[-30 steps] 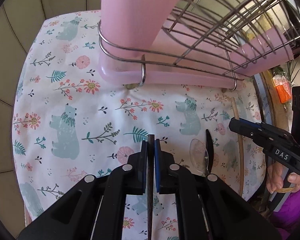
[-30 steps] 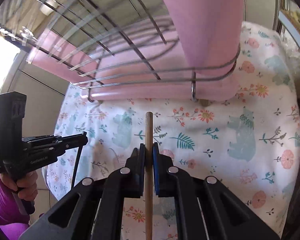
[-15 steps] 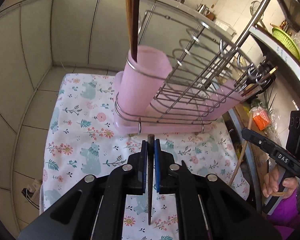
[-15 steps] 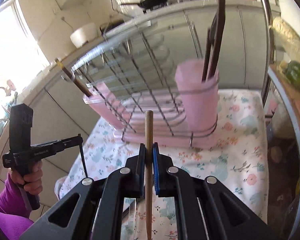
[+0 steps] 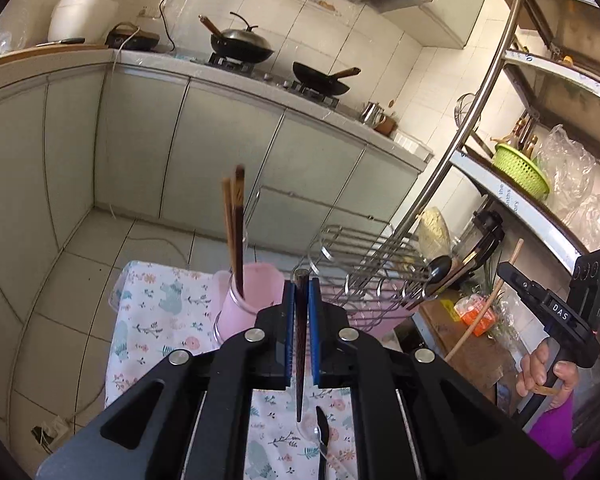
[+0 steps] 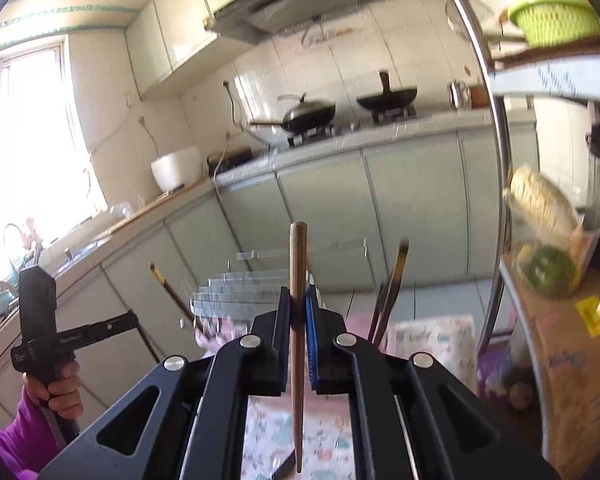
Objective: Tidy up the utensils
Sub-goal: 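Lift both chopsticks up toward the pink cups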
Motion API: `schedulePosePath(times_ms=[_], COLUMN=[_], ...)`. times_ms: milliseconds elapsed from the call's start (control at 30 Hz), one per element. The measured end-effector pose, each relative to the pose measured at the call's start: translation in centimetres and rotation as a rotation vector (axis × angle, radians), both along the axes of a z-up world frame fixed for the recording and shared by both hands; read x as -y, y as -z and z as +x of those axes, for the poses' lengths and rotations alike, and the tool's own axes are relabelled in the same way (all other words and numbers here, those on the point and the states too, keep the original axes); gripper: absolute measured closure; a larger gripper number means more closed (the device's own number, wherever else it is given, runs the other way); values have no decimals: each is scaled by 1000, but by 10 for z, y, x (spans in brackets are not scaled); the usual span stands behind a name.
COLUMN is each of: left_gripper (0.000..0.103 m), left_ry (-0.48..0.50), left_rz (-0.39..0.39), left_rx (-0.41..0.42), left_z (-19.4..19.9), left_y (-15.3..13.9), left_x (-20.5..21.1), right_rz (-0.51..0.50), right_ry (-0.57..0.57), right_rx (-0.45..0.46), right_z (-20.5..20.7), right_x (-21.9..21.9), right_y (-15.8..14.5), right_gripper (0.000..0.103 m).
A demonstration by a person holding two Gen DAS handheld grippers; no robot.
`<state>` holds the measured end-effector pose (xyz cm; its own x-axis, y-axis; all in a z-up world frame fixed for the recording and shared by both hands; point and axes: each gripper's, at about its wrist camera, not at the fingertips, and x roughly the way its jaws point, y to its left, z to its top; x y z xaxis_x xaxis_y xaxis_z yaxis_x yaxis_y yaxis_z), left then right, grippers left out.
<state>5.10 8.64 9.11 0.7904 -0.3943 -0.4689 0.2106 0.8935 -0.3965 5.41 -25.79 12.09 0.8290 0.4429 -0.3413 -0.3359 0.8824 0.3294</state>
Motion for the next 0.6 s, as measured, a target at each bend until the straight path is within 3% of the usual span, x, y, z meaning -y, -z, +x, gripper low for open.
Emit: schedulePosePath(times_ms=[133, 300, 600], left_gripper=[97, 97, 97], left_ry=[-10, -16, -56], left_rz=[4, 4, 29], left_rx=[79, 154, 205], left_z=[1, 5, 16], left_y=[-31, -57, -68], left_x=[3, 8, 13], right_rz=[-14, -37, -108], right_ry=[68, 133, 174], right_rx=[122, 221, 269], right_z=[5, 18, 44], right_x=[1, -1, -15], right_y=[-30, -46, -39], right_gripper=[96, 96, 96])
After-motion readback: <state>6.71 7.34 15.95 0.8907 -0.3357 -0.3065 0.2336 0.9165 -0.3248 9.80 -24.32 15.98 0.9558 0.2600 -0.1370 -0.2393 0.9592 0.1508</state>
